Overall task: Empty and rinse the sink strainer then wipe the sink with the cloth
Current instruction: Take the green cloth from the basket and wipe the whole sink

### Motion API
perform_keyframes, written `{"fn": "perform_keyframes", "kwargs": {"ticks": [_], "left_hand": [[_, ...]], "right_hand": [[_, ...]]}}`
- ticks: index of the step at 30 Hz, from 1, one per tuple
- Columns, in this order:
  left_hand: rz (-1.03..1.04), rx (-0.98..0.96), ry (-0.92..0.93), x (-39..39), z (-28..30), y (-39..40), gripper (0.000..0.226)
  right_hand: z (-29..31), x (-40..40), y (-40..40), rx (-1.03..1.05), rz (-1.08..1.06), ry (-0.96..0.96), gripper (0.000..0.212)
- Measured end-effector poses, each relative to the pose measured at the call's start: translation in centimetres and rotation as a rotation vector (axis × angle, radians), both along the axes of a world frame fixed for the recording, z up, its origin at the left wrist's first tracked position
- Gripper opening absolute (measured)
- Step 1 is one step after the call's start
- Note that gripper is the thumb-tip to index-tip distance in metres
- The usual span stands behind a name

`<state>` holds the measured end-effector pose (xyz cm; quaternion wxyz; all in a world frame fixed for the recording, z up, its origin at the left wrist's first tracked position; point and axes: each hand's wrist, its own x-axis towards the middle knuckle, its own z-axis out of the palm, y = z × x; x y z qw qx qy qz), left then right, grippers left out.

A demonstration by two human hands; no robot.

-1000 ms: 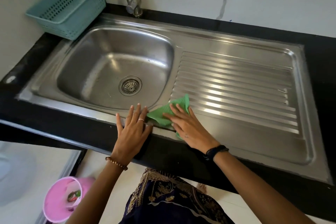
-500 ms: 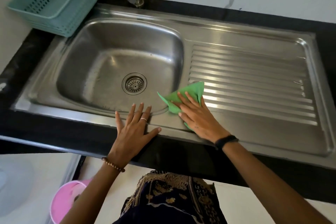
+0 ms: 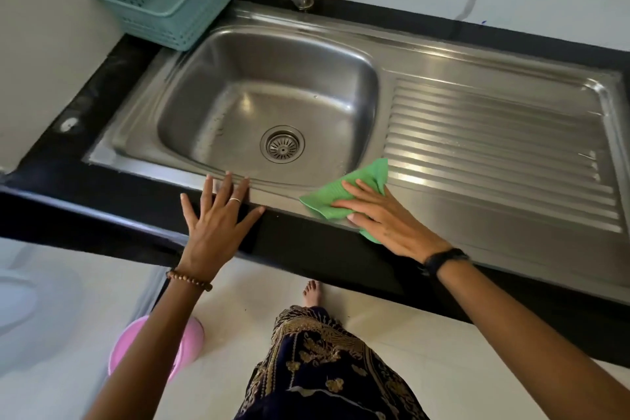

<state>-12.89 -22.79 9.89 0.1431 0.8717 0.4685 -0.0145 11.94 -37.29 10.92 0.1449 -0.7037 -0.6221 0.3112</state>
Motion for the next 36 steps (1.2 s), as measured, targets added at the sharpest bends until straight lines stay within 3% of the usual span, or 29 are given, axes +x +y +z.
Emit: {"fn": "perform_keyframes", "kwargs": {"ticks": [3, 7, 13, 17, 22, 24, 31, 36], "left_hand": [[0.046, -0.04, -0.032, -0.3, 0.3, -0.1, 0.061], [0.072, -0.098, -0.029, 0.5, 0.7, 0.0, 0.058], [0.059, -0.064, -0.005, 0.5, 1.2, 0.2, 0.058], [0.037, -0.063, -0.039, 0.6, 1.0, 0.4, 0.056], [0.015, -0.026, -0.049, 0.7, 0.9, 1.1, 0.055], [-0.016, -0.014, -0.052, 0.5, 0.8, 1.5, 0.053], [-0.074, -0.008, -0.179, -2.8, 0.9, 6.0, 0.04], [-0.103, 0.02, -0.114, -5.5, 1.1, 12.5, 0.041]], "right_hand": [[0.1, -2.7, 4.2, 0.042, 0.039, -0.106, 0.038], [0.8, -5.2, 7.0, 0.057, 0.063, -0.109, 0.038], [0.7, -2.7, 2.5, 0.048, 0.026, -0.078, 0.04], [0.8, 0.9, -2.4, -0.006, -0.07, 0.005, 0.041], [1.1, 1.3, -3.4, -0.006, -0.269, 0.265, 0.038], [0.8, 0.5, -2.3, 0.024, -0.284, 0.266, 0.028], [-0.2, -6.6, 7.3, 0.032, -0.216, 0.255, 0.033], [-0.1, -13.7, 17.5, 0.004, -0.134, 0.277, 0.035]]}}
